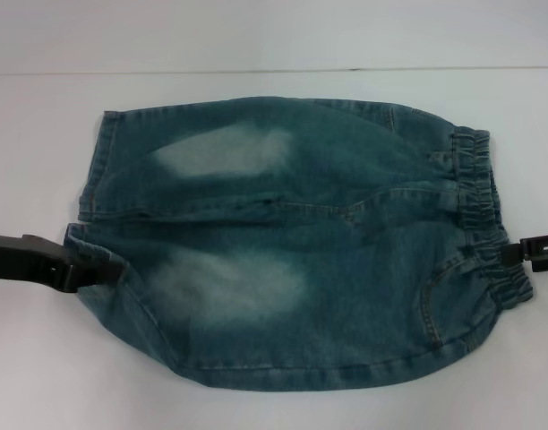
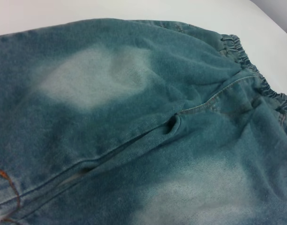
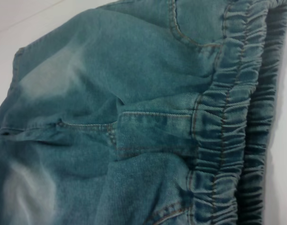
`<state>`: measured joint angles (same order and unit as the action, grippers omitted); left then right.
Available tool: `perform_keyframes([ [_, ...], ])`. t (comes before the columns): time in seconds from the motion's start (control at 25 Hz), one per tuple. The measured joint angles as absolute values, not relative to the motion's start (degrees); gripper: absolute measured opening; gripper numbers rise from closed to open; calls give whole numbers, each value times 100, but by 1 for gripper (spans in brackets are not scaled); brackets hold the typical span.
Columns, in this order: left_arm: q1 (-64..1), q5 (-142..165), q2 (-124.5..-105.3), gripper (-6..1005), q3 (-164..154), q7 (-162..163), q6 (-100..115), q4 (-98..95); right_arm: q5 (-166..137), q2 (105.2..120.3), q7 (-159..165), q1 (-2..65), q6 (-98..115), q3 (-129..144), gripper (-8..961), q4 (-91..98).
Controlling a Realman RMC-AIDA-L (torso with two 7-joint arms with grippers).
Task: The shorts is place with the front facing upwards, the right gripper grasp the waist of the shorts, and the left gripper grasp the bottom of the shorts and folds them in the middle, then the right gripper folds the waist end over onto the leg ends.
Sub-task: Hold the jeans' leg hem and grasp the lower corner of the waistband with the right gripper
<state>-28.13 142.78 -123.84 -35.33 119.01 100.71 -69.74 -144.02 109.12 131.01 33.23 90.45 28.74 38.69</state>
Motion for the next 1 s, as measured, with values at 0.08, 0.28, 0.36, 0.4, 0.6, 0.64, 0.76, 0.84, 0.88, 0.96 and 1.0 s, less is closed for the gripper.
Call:
perform_keyframes([
  [0.08, -2808, 14277, -12384, 51, -3533, 11900, 10072, -6973, -14336, 10912, 13091, 3323, 9043, 2874, 830, 3856],
  [0.28, -2805, 14272, -12384, 51, -3533, 11899, 10072, -6970, -14230, 10910, 13086, 3322, 9071, 2875, 830, 3840],
  [0.36, -2802, 14268, -12384, 51, -3534, 11896, 10072, -6970, -14227, 10908, 13086, 3322, 9056, 2891, 830, 3838],
  [0.4, -2801, 14266, -12384, 51, -3533, 11894, 10072, -6969, -14227, 10908, 13085, 3322, 9048, 2902, 830, 3830],
  [0.6, -2795, 14264, -12384, 51, -3533, 11891, 10072, -6969, -14223, 10907, 13086, 3323, 9021, 2917, 831, 3804],
  [0.64, -2795, 14264, -12384, 51, -3533, 11888, 10072, -6969, -14222, 10907, 13086, 3322, 9016, 2921, 831, 3804],
  [0.76, -2795, 14264, -12384, 52, -3533, 11879, 10072, -6969, -14220, 10907, 13087, 3323, 8996, 2932, 831, 3798],
  [0.84, -2798, 14261, -12384, 52, -3533, 11875, 10072, -6969, -14220, 10916, 13087, 3326, 8977, 2934, 831, 3796],
  [0.88, -2800, 14259, -12384, 52, -3533, 11874, 10072, -6969, -14220, 10930, 13086, 3329, 8973, 2938, 830, 3795],
  [0.96, -2801, 14256, -12384, 52, -3533, 11874, 10072, -6969, -14220, 10951, 13085, 3330, 8957, 2948, 830, 3795],
  [1.0, -2801, 14255, -12384, 52, -3533, 11874, 10072, -6969, -14220, 10958, 13084, 3330, 8938, 2954, 830, 3796],
])
